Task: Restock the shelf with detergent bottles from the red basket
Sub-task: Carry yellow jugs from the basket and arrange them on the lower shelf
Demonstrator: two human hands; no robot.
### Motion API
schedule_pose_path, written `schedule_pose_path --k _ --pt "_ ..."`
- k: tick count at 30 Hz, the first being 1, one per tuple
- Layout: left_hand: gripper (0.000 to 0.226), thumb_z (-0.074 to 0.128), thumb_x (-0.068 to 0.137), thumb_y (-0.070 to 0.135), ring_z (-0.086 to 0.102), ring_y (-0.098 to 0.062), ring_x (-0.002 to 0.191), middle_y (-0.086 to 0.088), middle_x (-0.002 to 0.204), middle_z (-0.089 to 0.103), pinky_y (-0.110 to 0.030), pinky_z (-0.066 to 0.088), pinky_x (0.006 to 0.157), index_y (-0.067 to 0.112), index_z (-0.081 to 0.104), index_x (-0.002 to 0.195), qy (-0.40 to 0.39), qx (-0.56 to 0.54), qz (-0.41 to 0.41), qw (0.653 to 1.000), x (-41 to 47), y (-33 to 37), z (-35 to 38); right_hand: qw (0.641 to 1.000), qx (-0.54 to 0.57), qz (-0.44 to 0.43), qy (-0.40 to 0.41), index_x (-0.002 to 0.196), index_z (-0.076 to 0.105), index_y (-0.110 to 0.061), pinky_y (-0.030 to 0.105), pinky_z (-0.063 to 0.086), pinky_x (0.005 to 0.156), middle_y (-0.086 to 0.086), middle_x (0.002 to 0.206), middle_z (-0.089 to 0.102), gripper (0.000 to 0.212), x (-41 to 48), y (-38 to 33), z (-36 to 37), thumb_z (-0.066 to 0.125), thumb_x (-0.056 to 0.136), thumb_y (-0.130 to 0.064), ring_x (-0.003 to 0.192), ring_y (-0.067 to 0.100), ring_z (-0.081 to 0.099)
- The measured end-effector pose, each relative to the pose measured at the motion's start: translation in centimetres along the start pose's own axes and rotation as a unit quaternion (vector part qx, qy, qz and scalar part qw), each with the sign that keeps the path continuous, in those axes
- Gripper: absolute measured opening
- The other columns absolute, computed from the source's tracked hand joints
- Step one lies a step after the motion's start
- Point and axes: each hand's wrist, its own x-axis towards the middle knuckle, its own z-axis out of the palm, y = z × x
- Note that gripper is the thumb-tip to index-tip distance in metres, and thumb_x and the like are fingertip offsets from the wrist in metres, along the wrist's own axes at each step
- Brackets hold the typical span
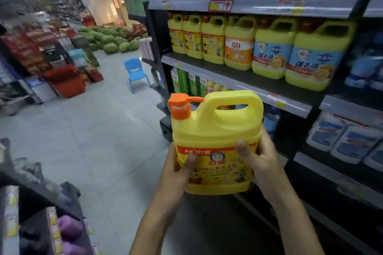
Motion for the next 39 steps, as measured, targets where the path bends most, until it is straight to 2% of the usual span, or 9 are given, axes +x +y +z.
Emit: schedule_pose_path --k 3,8,14,19,22,29,33,36,39 --pt "0.085 0.067 0.059 0.081 0.067 -0.018 0.115 0.005 0.125 0.069 -0.045 0.057 0.091 0.037 0.052 0.130 0.007 0.014 0.005 1.000 5.1 0.7 -1.3 1.000 0.008 -0.011 -0.018 0.134 0.052 -0.034 0.034 0.060 0.084 -0.001 0.124 0.068 0.079 5.7 1.1 0.3 0.074 0.068 -0.070 0.113 0.019 0.068" --pt "0.078 0.070 0.056 0.081 0.068 -0.013 0.111 0.009 0.122 0.070 -0.034 0.060 0.084 0.044 0.058 0.123 0.053 -0.005 0.028 0.998 12.4 1.2 -3.0 0.998 -0.023 -0.023 -0.061 0.132 0.051 -0.043 0.043 0.056 0.093 -0.005 0.124 0.068 0.077 14.8 2.2 0.9 0.070 0.066 -0.076 0.114 0.015 0.067" --pt "0.078 0.073 0.056 0.079 0.067 -0.016 0.113 0.006 0.123 0.070 -0.053 0.054 0.093 0.042 0.060 0.124 0.084 -0.031 0.017 0.996 19.5 -0.1 -6.6 0.994 -0.070 -0.007 -0.082 0.127 0.052 -0.046 0.044 0.055 0.096 -0.010 0.123 0.067 0.074 22.7 4.7 2.7 0.067 0.063 -0.080 0.115 0.011 0.065" --pt "0.077 0.075 0.051 0.080 0.068 -0.014 0.111 0.008 0.121 0.070 -0.053 0.054 0.093 0.045 0.062 0.119 0.061 -0.037 -0.005 0.997 27.2 -1.3 -11.1 0.994 -0.078 0.008 -0.072 0.127 0.052 -0.047 0.046 0.055 0.097 -0.008 0.125 0.066 0.074 29.4 7.5 5.3 0.069 0.063 -0.080 0.117 0.013 0.064" --pt "0.085 0.076 0.049 0.080 0.068 -0.015 0.111 0.007 0.121 0.070 -0.050 0.056 0.091 0.040 0.060 0.123 0.037 -0.039 -0.005 0.999 32.4 -1.9 -14.0 0.996 -0.077 0.016 -0.051 0.130 0.051 -0.044 0.043 0.056 0.096 -0.008 0.126 0.066 0.077 33.8 9.2 7.3 0.071 0.064 -0.076 0.117 0.012 0.064" --pt "0.101 0.081 0.045 0.077 0.068 -0.017 0.111 0.002 0.121 0.071 -0.033 0.059 0.081 0.027 0.057 0.130 -0.106 -0.006 0.017 0.994 46.2 -0.3 -19.1 0.995 -0.089 -0.018 0.043 0.124 0.048 -0.061 0.033 0.058 0.091 -0.018 0.126 0.064 0.069 41.4 10.0 9.8 0.077 0.062 -0.072 0.119 0.007 0.062" --pt "0.093 0.080 0.049 0.075 0.068 -0.013 0.108 0.004 0.116 0.072 -0.021 0.056 0.077 0.024 0.059 0.124 -0.189 0.006 0.033 0.981 51.8 0.1 -17.5 0.985 -0.105 -0.033 0.130 0.121 0.049 -0.062 0.025 0.055 0.087 -0.020 0.124 0.063 0.063 43.3 9.9 8.8 0.081 0.067 -0.059 0.117 0.003 0.061" --pt "0.091 0.079 0.049 0.076 0.069 -0.011 0.106 0.005 0.115 0.073 -0.020 0.056 0.075 0.025 0.059 0.122 -0.234 -0.006 0.026 0.972 54.8 0.0 -15.2 0.977 -0.122 -0.024 0.175 0.124 0.048 -0.061 0.028 0.056 0.090 -0.021 0.126 0.061 0.071 44.6 9.3 7.5 0.079 0.061 -0.069 0.119 0.003 0.059" --pt "0.091 0.079 0.048 0.076 0.069 -0.012 0.106 0.005 0.115 0.073 -0.021 0.056 0.076 0.024 0.060 0.121 -0.272 -0.008 0.027 0.962 58.1 0.1 -12.8 0.968 -0.113 -0.026 0.222 0.122 0.053 -0.058 0.036 0.057 0.091 -0.014 0.127 0.065 0.072 46.4 9.8 5.4 0.086 0.058 -0.058 0.122 0.012 0.061"
